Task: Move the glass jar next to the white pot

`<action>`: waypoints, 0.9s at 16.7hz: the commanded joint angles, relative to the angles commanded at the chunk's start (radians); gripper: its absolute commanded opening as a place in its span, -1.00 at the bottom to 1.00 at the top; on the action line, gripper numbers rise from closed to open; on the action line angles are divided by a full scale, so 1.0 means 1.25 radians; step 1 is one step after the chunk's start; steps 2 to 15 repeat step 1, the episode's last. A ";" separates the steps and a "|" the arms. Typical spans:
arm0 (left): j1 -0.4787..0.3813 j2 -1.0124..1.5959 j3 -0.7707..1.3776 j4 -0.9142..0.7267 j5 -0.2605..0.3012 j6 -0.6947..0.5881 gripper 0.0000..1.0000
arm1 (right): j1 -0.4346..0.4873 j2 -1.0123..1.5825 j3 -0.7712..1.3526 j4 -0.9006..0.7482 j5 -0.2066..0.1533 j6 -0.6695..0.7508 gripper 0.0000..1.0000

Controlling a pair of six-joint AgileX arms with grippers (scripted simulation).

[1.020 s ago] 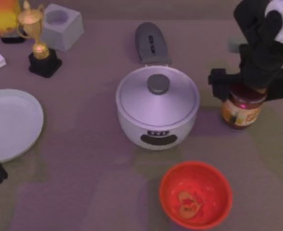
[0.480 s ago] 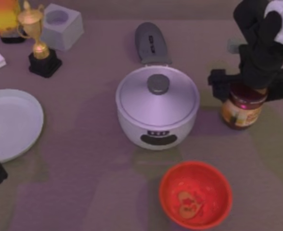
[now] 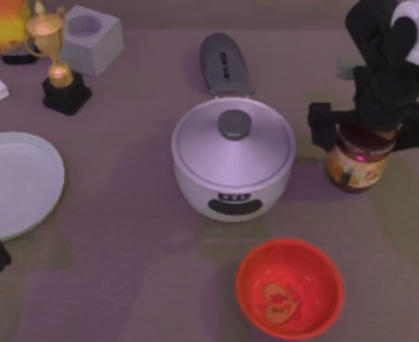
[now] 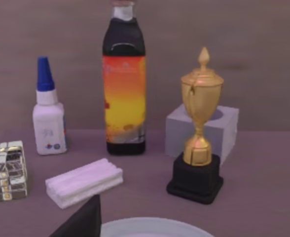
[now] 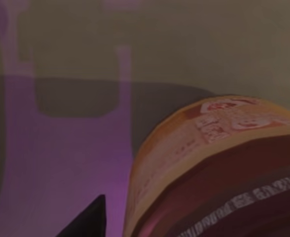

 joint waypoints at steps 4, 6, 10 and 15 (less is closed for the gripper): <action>0.000 0.000 0.000 0.000 0.000 0.000 1.00 | 0.000 0.000 0.000 0.000 0.000 0.000 1.00; 0.000 0.000 0.000 0.000 0.000 0.000 1.00 | 0.000 0.000 0.000 0.000 0.000 0.000 1.00; 0.000 0.000 0.000 0.000 0.000 0.000 1.00 | 0.000 0.000 0.000 0.000 0.000 0.000 1.00; 0.000 0.000 0.000 0.000 0.000 0.000 1.00 | 0.000 0.000 0.000 0.000 0.000 0.000 1.00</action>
